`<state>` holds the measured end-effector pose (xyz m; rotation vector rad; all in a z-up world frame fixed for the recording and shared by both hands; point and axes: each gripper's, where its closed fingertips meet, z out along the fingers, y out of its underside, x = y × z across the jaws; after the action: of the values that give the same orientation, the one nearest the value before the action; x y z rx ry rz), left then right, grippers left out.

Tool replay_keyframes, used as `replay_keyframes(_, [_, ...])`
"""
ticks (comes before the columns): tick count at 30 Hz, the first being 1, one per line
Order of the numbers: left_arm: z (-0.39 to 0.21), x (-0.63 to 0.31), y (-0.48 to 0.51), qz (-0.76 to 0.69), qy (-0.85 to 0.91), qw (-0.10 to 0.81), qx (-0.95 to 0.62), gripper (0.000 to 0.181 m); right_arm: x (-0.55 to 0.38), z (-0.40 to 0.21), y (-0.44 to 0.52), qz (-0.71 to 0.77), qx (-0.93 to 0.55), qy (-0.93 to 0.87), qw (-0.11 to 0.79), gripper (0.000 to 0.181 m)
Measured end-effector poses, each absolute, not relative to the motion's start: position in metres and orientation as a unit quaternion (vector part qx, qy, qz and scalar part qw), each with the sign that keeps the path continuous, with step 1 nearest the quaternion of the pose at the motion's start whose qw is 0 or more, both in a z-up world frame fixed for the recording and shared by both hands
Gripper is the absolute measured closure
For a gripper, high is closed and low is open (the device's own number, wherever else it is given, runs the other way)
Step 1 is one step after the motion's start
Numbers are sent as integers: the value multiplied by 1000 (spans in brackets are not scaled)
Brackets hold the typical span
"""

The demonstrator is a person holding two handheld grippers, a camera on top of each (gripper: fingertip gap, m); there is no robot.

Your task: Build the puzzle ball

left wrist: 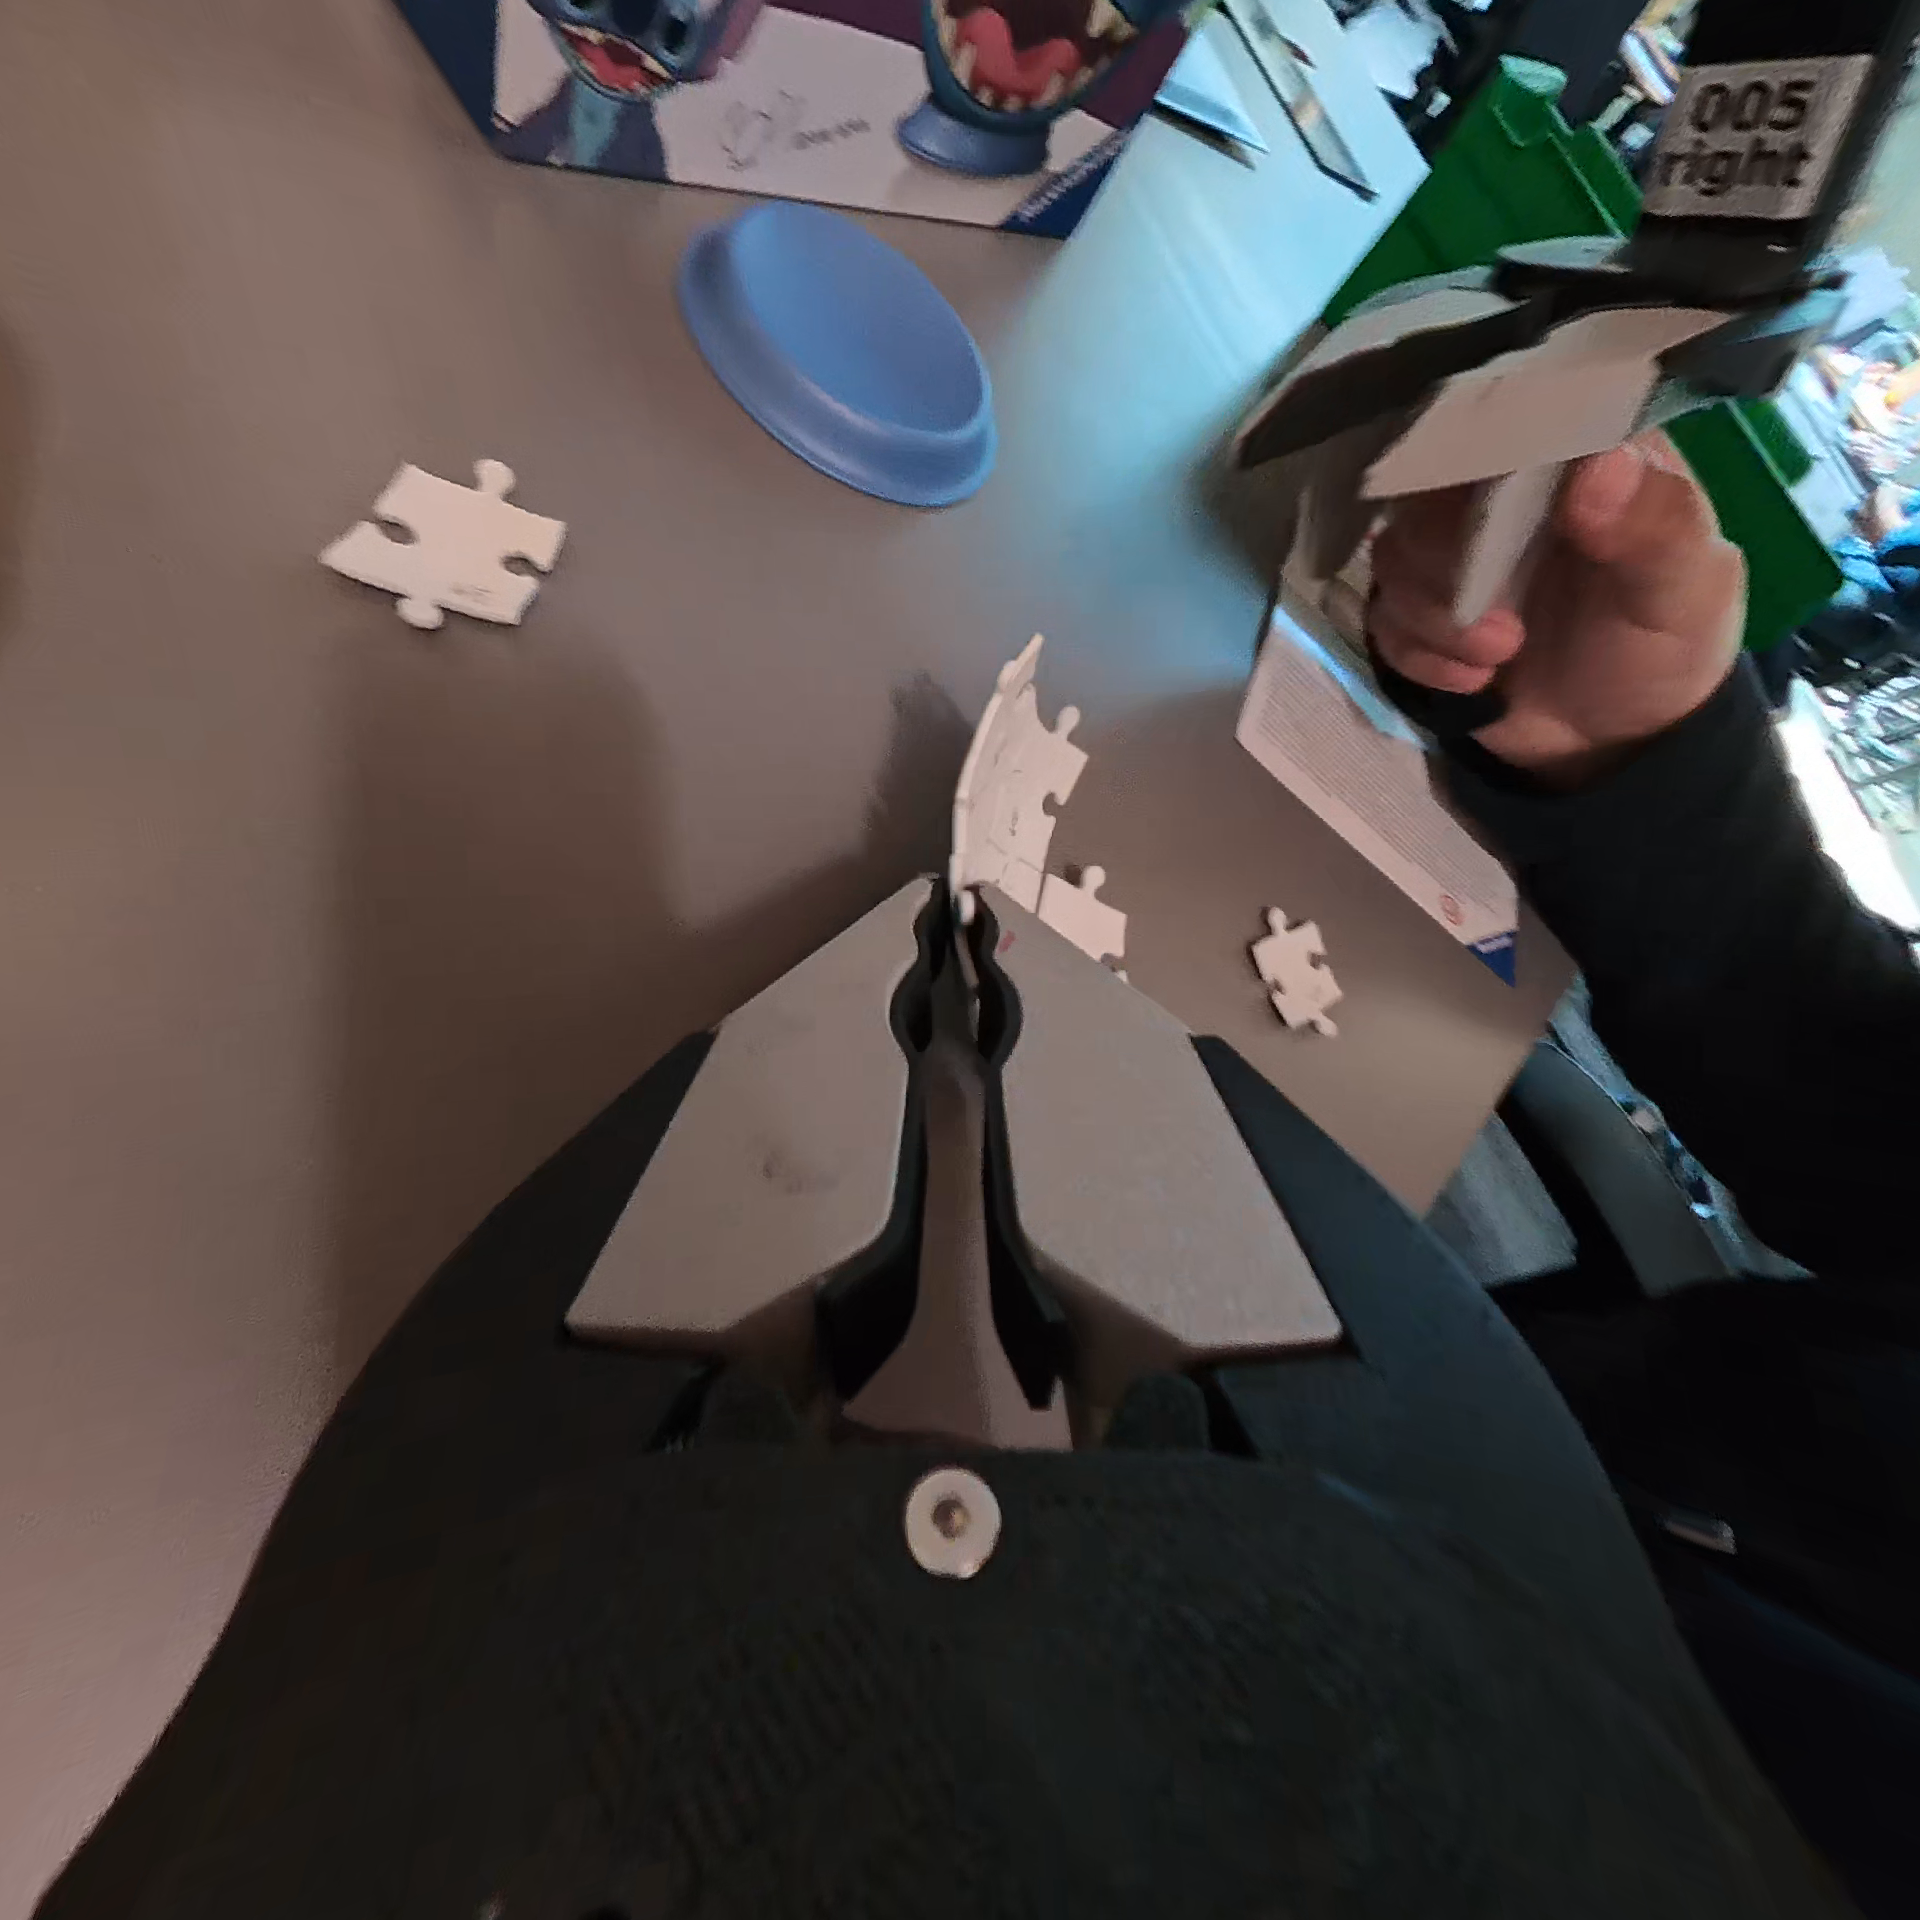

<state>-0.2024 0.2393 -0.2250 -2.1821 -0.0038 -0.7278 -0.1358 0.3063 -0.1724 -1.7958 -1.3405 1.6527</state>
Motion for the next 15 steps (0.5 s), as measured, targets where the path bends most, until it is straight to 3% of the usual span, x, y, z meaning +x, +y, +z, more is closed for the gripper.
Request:
replay_keyframes(4, [-229, -207, 246, -264, -22, 408, -873, 179, -129, -165, 323, 596, -638, -446, 196, 160])
replay_keyframes(10, [-231, -209, 245, -252, -39, 406, -877, 154, -126, -165, 329, 576, -644, -453, 219, 161])
replay_keyframes(15, [-228, -210, 237, -257, -47, 412, -873, 151, -123, -158, 330, 586, -640, -445, 223, 161])
